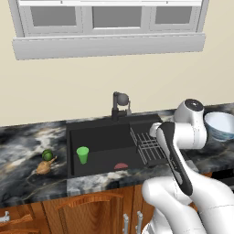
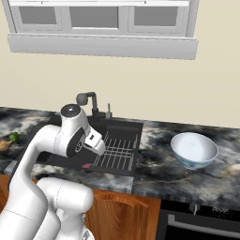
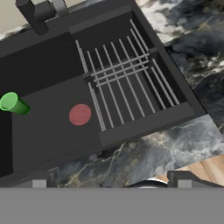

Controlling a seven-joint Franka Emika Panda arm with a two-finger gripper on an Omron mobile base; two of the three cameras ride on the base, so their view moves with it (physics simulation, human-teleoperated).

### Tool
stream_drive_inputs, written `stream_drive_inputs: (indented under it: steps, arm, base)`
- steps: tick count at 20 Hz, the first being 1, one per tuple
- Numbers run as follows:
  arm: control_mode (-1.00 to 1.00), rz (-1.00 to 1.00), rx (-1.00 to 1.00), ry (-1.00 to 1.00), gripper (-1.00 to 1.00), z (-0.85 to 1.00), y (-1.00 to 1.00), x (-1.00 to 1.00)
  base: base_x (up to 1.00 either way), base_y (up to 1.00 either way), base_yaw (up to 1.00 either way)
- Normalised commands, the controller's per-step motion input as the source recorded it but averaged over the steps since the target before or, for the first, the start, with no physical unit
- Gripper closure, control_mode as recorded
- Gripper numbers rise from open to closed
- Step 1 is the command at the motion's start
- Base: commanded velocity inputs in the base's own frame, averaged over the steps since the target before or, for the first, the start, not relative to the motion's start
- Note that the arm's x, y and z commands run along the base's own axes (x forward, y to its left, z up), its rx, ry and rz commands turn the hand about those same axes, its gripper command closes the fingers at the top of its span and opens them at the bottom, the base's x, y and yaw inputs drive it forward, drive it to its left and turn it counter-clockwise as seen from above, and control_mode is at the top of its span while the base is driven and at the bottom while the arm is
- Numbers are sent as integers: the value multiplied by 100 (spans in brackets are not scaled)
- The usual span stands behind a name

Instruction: Remove the onion and avocado from the sink. Then move the bowl and cup from the counter to the sink for washing.

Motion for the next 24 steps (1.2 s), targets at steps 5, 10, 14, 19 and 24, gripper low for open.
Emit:
stream_drive_inputs:
  steps: [5,10,14,19,24]
  arm:
    - [-100,8,-5,0,-100,19,-31,-14]
    - [-100,9,-2,0,-100,19,-30,-13]
    - [-100,8,-4,0,-100,21,-27,-10]
    - [-100,7,-7,0,-100,20,-26,-8]
    - [-100,4,-12,0,-100,16,-26,-5]
  base:
    - [0,0,0]
    - [0,0,0]
    - [0,0,0]
    - [0,0,0]
    - [0,0,0]
